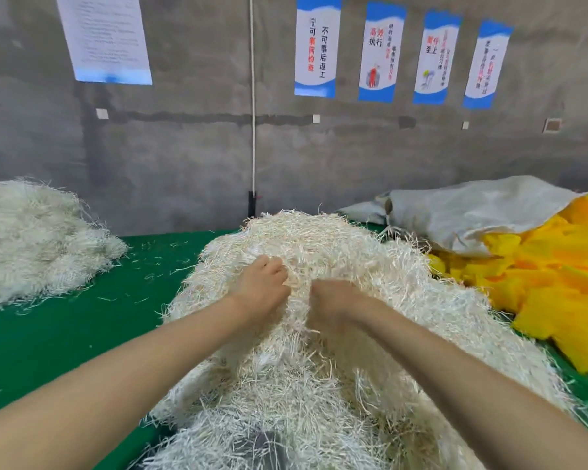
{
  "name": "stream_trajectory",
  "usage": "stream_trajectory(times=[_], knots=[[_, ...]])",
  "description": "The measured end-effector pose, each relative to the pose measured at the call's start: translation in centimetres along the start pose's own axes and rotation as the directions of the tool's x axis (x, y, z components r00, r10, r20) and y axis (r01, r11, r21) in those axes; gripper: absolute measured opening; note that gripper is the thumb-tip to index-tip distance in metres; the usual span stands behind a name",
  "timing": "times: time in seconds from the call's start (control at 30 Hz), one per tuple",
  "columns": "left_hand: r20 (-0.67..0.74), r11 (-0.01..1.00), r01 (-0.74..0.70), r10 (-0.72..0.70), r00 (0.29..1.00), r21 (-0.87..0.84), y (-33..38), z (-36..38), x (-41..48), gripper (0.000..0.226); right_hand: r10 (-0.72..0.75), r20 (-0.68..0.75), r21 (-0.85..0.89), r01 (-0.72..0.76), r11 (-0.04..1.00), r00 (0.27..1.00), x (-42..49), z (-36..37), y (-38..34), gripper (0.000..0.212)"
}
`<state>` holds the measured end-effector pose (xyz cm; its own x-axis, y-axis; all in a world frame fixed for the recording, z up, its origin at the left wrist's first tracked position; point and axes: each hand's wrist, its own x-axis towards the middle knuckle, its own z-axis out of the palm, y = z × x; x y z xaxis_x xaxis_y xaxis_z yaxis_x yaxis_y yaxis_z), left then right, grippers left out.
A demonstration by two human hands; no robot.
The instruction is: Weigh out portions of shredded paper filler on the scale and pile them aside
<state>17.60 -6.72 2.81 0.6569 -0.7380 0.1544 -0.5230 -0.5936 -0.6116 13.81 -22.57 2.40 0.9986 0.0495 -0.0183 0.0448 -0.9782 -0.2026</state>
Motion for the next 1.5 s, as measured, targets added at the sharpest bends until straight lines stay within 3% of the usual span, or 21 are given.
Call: stream_trajectory(times=[0.1,0.13,0.2,0.27,0.37,0.43,0.57,0.63,0.7,0.77,0.83,0.87,0.97,1.03,1.1,1.17,1.2,1.3,1.43,1.5], knots=[[-0.153,0.985,0.063,-0.087,0.984,-0.158,-2.9,1.1,-0.6,0.015,0.028,-0.159,-0.07,-0.039,0.997,0.987,1.1,3.1,1.3,0.023],[-0.188,0.969,0.103,-0.147,0.971,-0.225,-4.0,1.3,-0.7,0.016,0.013,-0.244,-0.047,-0.025,0.999,0.97,1.3,3.3,1.6,0.013],[-0.22,0.917,0.181,-0.27,0.937,-0.355,-6.0,0.8,-0.9,0.02,0.016,-0.37,0.061,0.007,0.998,0.929,1.6,2.8,1.9,0.02],[-0.223,0.815,0.269,-0.429,0.875,-0.513,-7.7,0.0,-1.1,0.021,0.056,-0.415,0.158,0.011,0.987,0.908,1.8,1.4,2.2,0.025],[-0.176,0.638,0.421,-0.659,0.731,-0.645,-9.9,-0.9,-1.3,0.017,0.098,-0.415,0.149,-0.039,0.988,0.904,1.6,0.2,2.9,0.028],[-0.109,0.479,0.437,-0.759,0.643,-0.761,-11.3,-1.0,-1.4,0.02,0.151,-0.408,0.194,-0.077,0.978,0.9,1.3,0.3,3.6,0.024],[0.154,-0.062,0.25,-0.917,0.369,-0.966,-13.2,-2.1,-1.4,0.009,0.272,-0.368,0.238,-0.192,0.952,0.889,-0.2,1.6,5.1,0.012],[0.246,-0.195,0.176,-0.905,0.346,-0.965,-13.2,-3.1,-1.4,0.02,0.289,-0.315,0.343,-0.175,0.923,0.904,-0.6,1.6,4.7,0.008],[0.225,-0.168,0.169,-0.876,0.426,-0.971,-12.7,-3.6,-1.4,0.029,0.209,-0.387,0.422,-0.029,0.906,0.898,-0.8,0.3,3.2,0.021],[0.192,-0.134,0.149,-0.839,0.51,-0.98,-12.0,-4.1,-1.1,0.012,0.118,-0.565,0.465,0.197,0.863,0.816,-1.0,-2.3,0.5,0.041],[0.197,-0.175,0.093,-0.817,0.543,-0.98,-11.5,-4.9,-0.6,0.016,0.087,-0.677,0.524,0.396,0.754,0.731,-1.5,-5.1,-2.8,0.052],[0.214,-0.205,0.079,-0.803,0.556,-0.975,-11.4,-5.4,-0.3,0.022,0.042,-0.687,0.519,0.45,0.727,0.725,-1.4,-6.0,-4.2,0.058],[0.223,-0.328,-0.055,-0.745,0.628,-0.943,-11.3,-7.0,0.2,0.032,-0.173,-0.524,0.385,0.413,0.825,0.834,-0.3,-6.9,-7.4,0.089],[0.207,-0.408,-0.162,-0.719,0.663,-0.899,-11.2,-7.9,0.0,0.024,-0.206,-0.417,0.387,0.379,0.841,0.885,0.8,-6.1,-8.7,0.099],[0.197,-0.458,-0.239,-0.718,0.668,-0.856,-11.3,-8.3,-0.6,0.009,-0.114,-0.469,0.512,0.375,0.773,0.876,2.1,-5.3,-9.2,0.075],[0.207,-0.469,-0.296,-0.758,0.618,-0.832,-12.0,-8.2,-1.6,0.011,0.01,-0.54,0.554,0.347,0.757,0.841,3.2,-4.5,-8.6,0.044],[0.221,-0.459,-0.299,-0.782,0.583,-0.836,-12.7,-7.6,-2.2,0.014,0.073,-0.555,0.572,0.317,0.756,0.829,3.5,-4.2,-8.1,0.038],[0.288,-0.442,-0.216,-0.813,0.507,-0.871,-14.7,-5.8,-3.9,0.04,0.214,-0.541,0.695,0.289,0.658,0.813,3.8,-3.6,-5.7,0.029],[0.249,-0.316,-0.071,-0.851,0.462,-0.946,-15.1,-3.9,-5.8,0.014,0.367,-0.52,0.77,0.237,0.592,0.771,4.3,-4.0,-3.0,0.023],[0.228,-0.269,-0.019,-0.849,0.477,-0.963,-15.0,-3.0,-6.3,0.017,0.454,-0.487,0.806,0.184,0.563,0.746,4.6,-4.3,-1.2,0.021]])
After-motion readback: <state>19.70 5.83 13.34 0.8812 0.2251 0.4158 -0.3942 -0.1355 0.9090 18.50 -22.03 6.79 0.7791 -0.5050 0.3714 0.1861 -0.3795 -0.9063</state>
